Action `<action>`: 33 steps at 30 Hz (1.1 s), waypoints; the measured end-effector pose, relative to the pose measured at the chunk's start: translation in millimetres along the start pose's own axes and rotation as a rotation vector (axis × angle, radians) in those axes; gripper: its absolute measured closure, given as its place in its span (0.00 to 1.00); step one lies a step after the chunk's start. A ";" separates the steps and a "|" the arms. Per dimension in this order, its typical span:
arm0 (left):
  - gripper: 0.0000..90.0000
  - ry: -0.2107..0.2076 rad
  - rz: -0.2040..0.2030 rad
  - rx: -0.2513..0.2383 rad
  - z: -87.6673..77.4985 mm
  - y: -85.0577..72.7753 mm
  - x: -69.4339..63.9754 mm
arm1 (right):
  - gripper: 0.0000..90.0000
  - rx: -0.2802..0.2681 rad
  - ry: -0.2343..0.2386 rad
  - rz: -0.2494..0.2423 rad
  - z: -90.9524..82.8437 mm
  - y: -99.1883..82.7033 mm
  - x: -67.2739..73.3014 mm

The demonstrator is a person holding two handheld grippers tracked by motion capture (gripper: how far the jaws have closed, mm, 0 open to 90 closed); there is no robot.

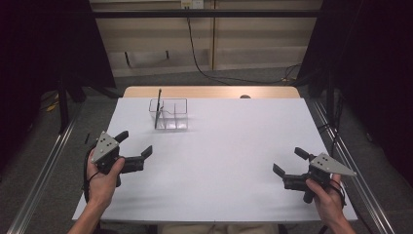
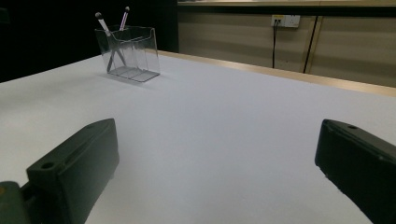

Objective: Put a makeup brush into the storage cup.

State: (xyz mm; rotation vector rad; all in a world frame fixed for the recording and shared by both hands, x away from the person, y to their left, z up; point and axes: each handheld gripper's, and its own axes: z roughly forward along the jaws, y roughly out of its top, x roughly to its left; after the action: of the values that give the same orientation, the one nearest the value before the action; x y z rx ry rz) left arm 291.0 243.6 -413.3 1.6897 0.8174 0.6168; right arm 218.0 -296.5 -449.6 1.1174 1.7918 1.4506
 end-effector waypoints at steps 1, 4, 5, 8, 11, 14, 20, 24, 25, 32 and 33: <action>0.02 -0.001 0.001 0.001 -1.2 -1.5 -1.4 | 0.00 0.000 0.003 -0.001 -0.2 0.0 0.4; 0.02 -0.009 -0.013 -0.004 -5.2 -6.2 -4.5 | 0.00 -0.002 0.000 0.003 -1.0 -0.2 0.3; 0.02 0.000 -0.015 0.001 -6.6 -8.0 -5.8 | 0.00 -0.004 -0.003 0.005 -1.3 -0.2 0.0; 0.02 0.001 -0.007 0.017 -9.8 -13.7 -9.8 | 0.00 0.000 -0.005 0.002 -2.2 -1.1 -1.3; 0.02 -0.007 -0.016 0.026 -13.7 -20.2 -13.9 | 0.00 -0.005 -0.007 0.005 -3.2 -0.6 -0.8; 0.02 -0.005 -0.017 0.023 -18.4 -25.6 -18.1 | 0.00 -0.006 -0.005 0.004 -4.8 -0.5 0.2; 0.02 0.013 -0.002 0.024 -27.1 -33.1 -20.6 | 0.00 -0.013 -0.005 -0.001 -7.8 0.1 1.4; 0.02 0.008 -0.039 0.027 -35.0 -39.9 -22.7 | 0.00 -0.014 0.004 -0.004 -10.3 -0.9 4.0; 0.02 -0.005 -0.041 0.034 -36.9 -41.5 -23.7 | 0.00 -0.015 0.002 -0.006 -11.0 -1.0 4.7; 0.02 -0.011 -0.022 0.030 -42.8 -42.8 -17.9 | 0.00 -0.025 -0.001 -0.008 -16.6 -0.7 7.0; 0.02 -0.013 -0.027 0.028 -43.1 -43.3 -17.1 | 0.00 -0.026 0.000 -0.009 -17.0 -0.6 7.0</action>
State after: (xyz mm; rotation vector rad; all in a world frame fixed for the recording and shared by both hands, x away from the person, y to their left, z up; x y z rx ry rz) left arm 239.0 263.1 -443.9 1.7040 0.8418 0.5774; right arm 200.3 -298.7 -445.5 1.0951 1.7714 1.4646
